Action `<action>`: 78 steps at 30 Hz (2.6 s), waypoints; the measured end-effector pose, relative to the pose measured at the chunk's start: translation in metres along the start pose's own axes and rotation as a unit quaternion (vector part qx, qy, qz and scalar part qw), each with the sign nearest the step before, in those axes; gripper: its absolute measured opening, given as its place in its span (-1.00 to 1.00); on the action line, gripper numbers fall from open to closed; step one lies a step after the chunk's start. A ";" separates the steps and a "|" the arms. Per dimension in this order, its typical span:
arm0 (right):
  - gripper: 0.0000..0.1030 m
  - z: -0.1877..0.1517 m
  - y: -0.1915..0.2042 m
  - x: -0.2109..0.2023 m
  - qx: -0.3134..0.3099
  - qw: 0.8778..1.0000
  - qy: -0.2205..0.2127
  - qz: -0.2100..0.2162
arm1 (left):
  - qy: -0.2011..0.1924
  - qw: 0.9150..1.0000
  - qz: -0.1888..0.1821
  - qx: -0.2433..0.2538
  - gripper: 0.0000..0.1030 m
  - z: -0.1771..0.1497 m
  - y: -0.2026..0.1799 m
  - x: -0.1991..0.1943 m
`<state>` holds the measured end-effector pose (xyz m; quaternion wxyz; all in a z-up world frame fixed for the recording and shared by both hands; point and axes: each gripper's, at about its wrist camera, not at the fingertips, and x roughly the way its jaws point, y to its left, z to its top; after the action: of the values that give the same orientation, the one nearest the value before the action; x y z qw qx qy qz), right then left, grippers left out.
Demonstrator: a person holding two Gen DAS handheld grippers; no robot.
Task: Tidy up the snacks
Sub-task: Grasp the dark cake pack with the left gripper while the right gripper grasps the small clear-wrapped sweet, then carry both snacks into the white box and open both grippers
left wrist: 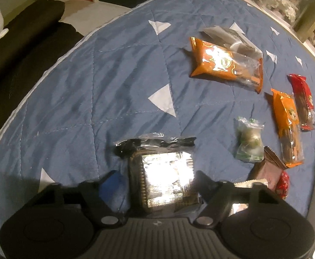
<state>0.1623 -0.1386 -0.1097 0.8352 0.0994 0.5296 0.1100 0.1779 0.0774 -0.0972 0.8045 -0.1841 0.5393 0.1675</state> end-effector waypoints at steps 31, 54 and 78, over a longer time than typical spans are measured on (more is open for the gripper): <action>-0.30 0.024 -0.055 -0.109 0.002 0.988 -0.157 -0.002 | -0.179 0.961 -0.150 0.152 0.08 -0.028 -0.084 -0.123; -0.30 -0.002 -0.157 -0.167 0.025 0.985 -0.134 -0.107 | -0.072 0.927 -0.255 0.264 0.08 -0.108 -0.261 -0.102; -0.01 0.011 -0.202 -0.122 0.078 0.991 -0.052 -0.091 | -0.010 0.942 -0.214 0.258 0.32 -0.104 -0.283 -0.047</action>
<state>0.1378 -0.3678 -0.0564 0.8580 0.1217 0.4989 -0.0138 0.2095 -0.2240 -0.0573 0.8465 -0.0792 0.5041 -0.1516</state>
